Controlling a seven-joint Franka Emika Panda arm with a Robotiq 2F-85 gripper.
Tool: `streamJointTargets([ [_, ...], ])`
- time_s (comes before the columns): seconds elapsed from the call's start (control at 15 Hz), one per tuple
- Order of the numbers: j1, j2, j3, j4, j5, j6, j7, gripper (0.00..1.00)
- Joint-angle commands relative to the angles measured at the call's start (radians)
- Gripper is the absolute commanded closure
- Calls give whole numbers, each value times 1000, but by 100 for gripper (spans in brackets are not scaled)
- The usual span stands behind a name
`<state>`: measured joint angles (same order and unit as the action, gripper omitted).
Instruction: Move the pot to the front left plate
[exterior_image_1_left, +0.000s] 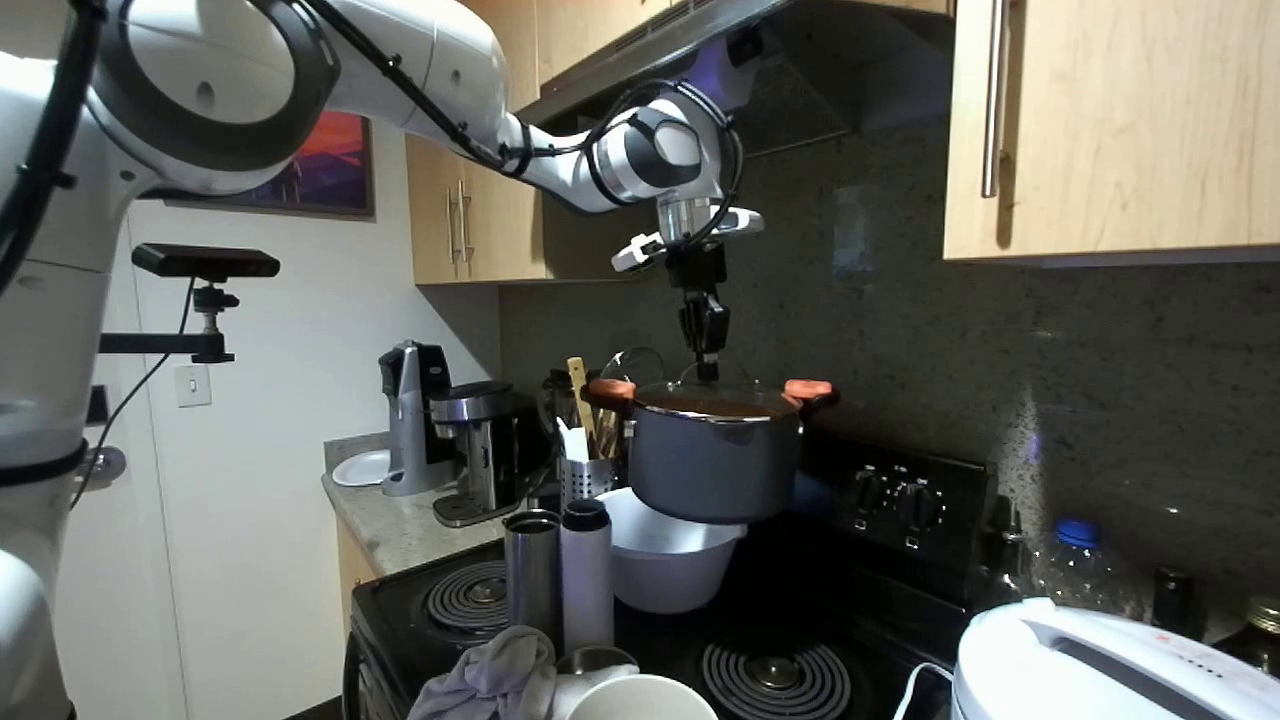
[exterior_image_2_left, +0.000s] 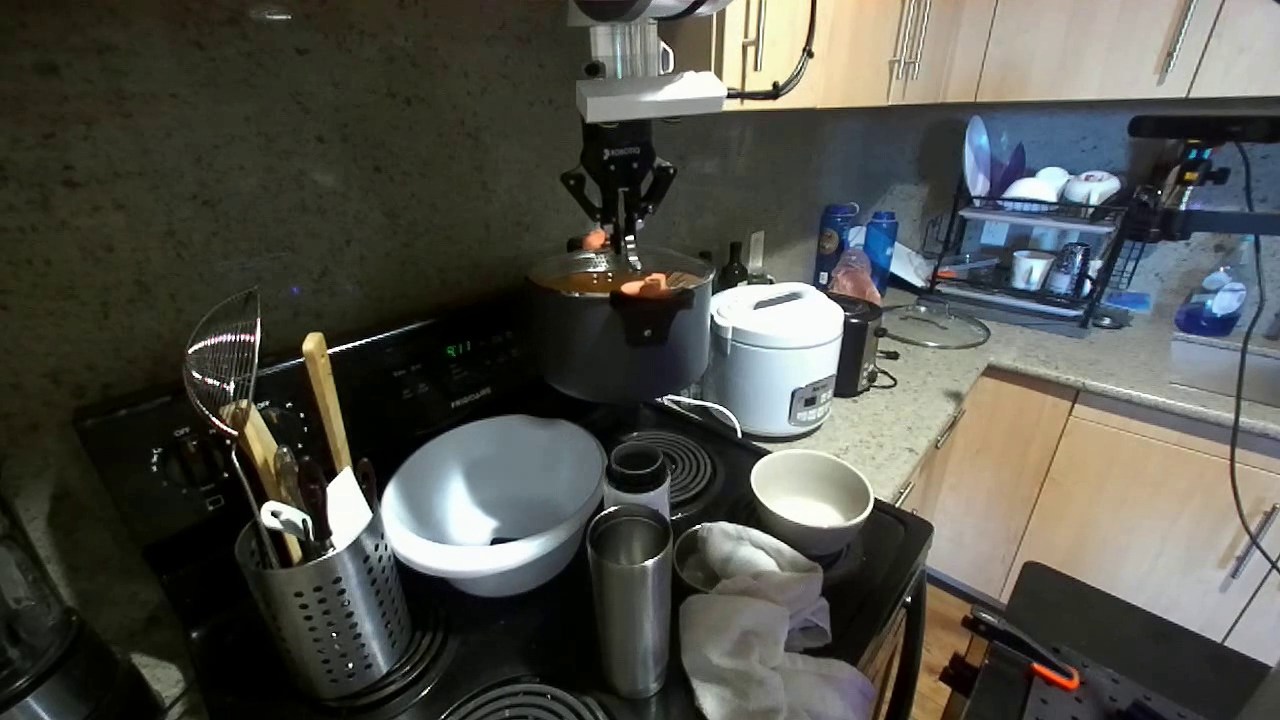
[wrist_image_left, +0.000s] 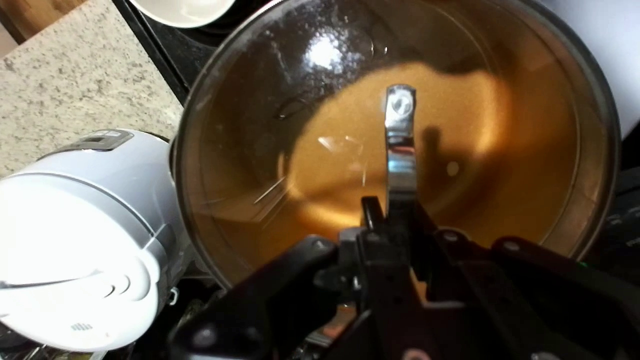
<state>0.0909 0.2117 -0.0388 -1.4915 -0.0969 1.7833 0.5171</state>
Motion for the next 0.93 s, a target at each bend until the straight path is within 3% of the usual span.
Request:
streamJointTargets([
  [0.0, 1, -81, 24, 7, 6, -56, -31, 96],
  [0.87, 45, -219, 120, -155, 34, -96, -7, 96],
])
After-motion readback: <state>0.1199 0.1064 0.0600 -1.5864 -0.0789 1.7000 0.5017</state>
